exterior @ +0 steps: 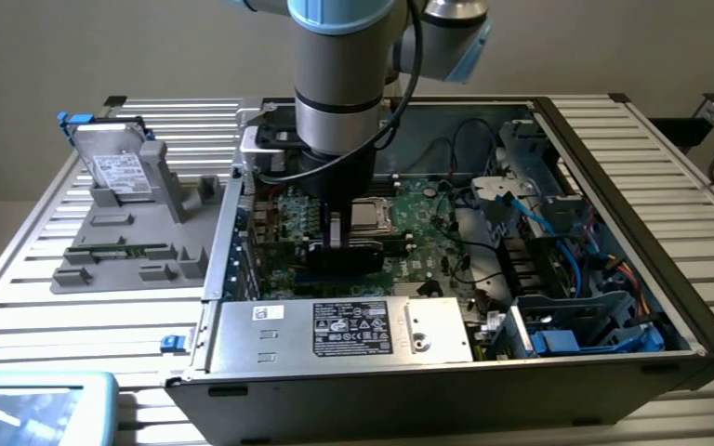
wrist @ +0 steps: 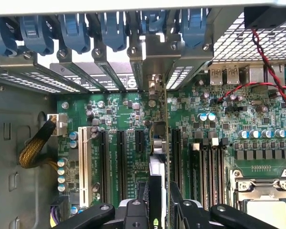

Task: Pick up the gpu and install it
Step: 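Insert the gpu into the slot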

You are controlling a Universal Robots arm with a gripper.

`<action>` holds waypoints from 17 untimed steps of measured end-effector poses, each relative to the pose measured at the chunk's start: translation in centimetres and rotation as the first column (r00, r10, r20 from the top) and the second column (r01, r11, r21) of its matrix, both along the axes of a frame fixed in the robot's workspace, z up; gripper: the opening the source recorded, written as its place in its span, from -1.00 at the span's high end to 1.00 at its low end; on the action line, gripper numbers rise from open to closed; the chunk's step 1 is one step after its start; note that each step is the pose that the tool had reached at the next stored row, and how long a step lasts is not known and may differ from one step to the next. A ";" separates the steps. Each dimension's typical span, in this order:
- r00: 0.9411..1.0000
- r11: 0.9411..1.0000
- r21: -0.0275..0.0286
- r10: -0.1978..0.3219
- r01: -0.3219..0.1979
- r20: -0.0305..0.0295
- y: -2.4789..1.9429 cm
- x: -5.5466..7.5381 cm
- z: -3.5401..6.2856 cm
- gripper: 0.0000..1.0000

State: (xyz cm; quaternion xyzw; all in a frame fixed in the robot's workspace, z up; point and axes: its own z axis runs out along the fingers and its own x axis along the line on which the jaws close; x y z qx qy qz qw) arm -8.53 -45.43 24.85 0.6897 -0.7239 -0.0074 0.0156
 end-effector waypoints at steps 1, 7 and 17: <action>1.000 1.000 0.000 0.000 0.000 0.000 0.00 0.0 0.00 0.44; 1.000 1.000 0.000 0.000 0.000 0.000 0.01 0.0 0.00 0.44; 1.000 1.000 0.000 0.000 0.000 0.000 0.01 0.0 0.00 0.44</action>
